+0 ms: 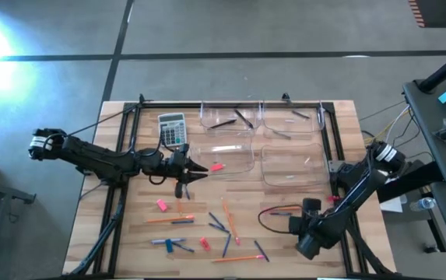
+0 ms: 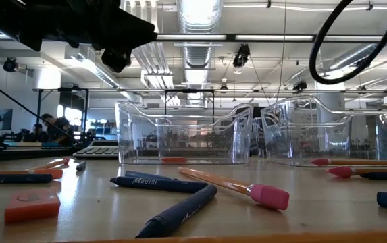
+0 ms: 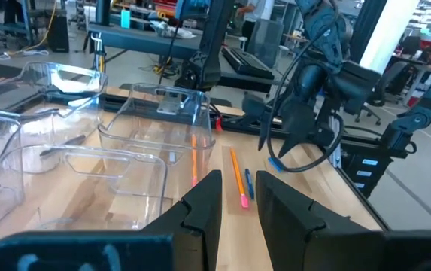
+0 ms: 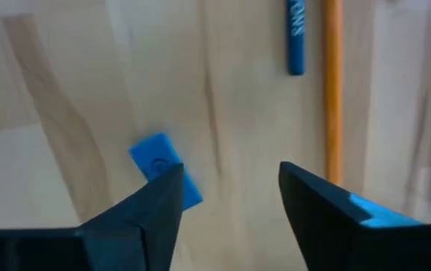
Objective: Sort crayons/erasers/pens/pencils in bins
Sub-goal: Put the blue eraser into the bottom left transparent bin
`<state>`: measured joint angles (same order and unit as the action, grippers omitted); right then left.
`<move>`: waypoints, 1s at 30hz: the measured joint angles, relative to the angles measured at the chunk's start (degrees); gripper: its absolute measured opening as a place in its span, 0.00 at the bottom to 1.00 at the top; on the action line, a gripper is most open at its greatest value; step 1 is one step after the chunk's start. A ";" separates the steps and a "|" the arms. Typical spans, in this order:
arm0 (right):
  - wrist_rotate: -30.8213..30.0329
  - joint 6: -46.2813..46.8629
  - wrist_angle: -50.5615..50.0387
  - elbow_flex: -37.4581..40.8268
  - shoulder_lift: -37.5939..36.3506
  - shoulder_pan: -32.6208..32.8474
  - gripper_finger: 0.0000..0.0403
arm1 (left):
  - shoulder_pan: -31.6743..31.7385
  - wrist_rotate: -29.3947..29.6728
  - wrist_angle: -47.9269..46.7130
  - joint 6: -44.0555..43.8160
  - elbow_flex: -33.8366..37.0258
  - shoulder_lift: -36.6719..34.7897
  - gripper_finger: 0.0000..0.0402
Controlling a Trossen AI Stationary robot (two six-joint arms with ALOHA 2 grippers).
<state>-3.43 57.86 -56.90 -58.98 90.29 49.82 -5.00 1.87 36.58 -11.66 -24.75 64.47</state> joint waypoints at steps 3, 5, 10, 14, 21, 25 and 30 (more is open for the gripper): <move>0.50 8.62 0.24 0.00 -0.05 0.39 0.56 | -0.02 -0.02 0.28 0.00 0.00 0.82 0.17; 0.47 18.96 0.08 0.00 -0.98 0.31 0.57 | -0.02 -0.03 0.23 -0.01 0.00 1.38 0.17; -2.45 39.51 2.42 -0.70 -3.31 1.80 0.59 | -0.01 -0.04 1.10 0.00 -0.05 2.27 0.17; -5.02 43.11 6.49 -0.63 -2.49 3.21 0.60 | -0.06 -0.20 1.96 0.00 -0.28 2.42 0.17; -4.71 46.12 6.09 -1.93 1.28 3.17 0.58 | -0.04 -0.22 1.98 0.04 -0.39 2.45 0.17; -2.82 46.89 3.46 -4.69 5.14 3.17 0.57 | -0.04 -0.22 1.94 0.04 -0.39 2.42 0.17; 1.39 47.20 -3.17 -9.07 10.86 3.17 0.57 | -0.04 -0.21 1.95 0.04 -0.39 2.41 0.17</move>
<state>-2.04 105.06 -60.07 -68.05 101.14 52.99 -5.04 1.66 38.53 -11.62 -25.15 66.88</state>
